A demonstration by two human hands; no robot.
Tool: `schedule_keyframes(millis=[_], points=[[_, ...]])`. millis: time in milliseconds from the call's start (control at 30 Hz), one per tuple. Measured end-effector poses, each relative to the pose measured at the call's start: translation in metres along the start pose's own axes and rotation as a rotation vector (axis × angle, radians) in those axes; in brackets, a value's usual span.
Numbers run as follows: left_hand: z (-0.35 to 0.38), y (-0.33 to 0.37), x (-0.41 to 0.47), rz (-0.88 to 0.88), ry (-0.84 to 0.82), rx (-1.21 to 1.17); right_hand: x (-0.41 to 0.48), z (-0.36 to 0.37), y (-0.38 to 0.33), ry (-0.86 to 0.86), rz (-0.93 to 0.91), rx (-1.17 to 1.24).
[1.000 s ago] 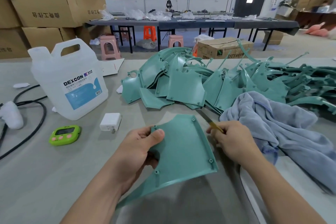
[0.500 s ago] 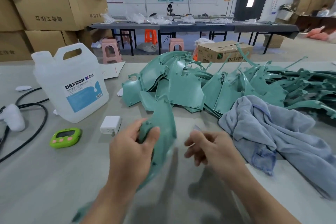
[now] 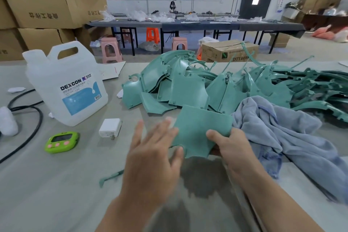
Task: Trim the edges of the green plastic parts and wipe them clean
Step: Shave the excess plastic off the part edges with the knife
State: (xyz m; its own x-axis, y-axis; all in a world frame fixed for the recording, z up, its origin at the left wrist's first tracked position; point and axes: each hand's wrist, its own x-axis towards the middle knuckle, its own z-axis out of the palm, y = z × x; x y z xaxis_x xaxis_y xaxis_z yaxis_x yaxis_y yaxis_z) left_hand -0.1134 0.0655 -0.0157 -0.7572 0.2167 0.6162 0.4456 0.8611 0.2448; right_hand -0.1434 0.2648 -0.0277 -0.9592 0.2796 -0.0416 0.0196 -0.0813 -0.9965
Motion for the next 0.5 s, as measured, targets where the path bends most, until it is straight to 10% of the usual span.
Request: schedule_keyframes(millis=[133,267,500], points=[[-0.02,-0.024,0.007,-0.385,-0.341,-0.219,0.001,-0.018,-0.012,-0.139,-0.094,-0.125],[-0.03,-0.032,0.005,-0.33,-0.788,-0.566,-0.004,-0.012,-0.012,-0.064,-0.16,-0.187],[-0.027,-0.032,0.02,-0.646,-0.381,-0.976,-0.008,0.001,-0.006,0.078,-0.363,-0.443]])
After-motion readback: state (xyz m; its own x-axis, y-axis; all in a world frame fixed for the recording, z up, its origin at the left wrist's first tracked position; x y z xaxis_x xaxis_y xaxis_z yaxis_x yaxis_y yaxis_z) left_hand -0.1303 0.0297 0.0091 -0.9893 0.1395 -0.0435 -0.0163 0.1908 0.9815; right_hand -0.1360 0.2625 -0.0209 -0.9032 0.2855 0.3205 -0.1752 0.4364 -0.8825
